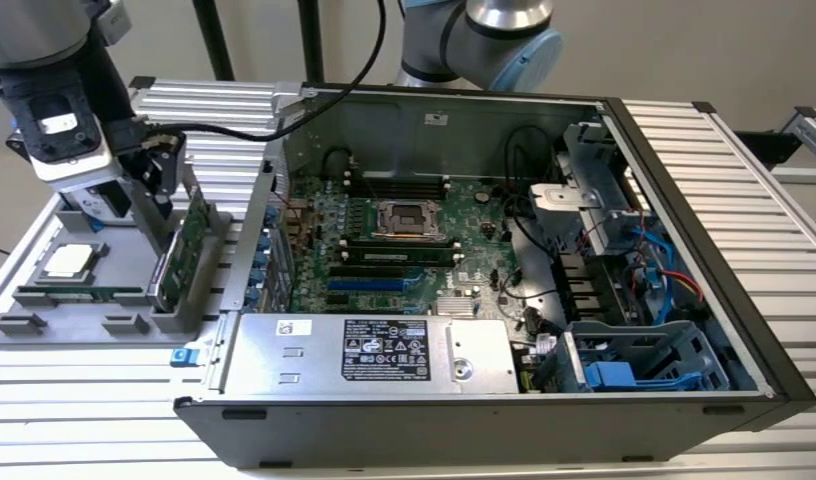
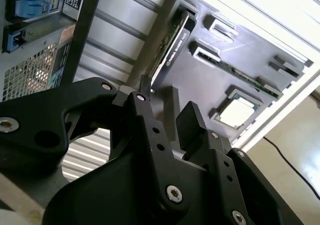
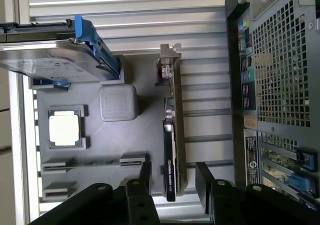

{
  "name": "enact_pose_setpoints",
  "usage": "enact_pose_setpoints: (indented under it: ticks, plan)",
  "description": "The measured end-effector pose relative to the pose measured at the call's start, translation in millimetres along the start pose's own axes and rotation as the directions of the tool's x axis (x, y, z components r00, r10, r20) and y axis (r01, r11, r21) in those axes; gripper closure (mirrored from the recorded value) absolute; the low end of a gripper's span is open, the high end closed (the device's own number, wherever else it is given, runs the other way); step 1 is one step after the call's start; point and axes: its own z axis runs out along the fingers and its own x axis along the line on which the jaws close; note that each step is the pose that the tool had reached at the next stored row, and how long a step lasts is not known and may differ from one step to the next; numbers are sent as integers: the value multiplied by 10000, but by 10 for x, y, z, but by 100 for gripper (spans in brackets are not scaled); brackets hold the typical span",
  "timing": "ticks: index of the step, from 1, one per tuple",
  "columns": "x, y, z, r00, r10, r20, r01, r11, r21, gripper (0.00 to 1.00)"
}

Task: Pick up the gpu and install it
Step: 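Pick up the gpu and move the gpu toward the slot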

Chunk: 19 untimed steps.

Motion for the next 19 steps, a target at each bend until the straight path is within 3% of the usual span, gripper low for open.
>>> enact_pose_setpoints:
  ticks: [19]
  plan:
    - [2,-12,130,10000,0,-3,0,10000,0,0]
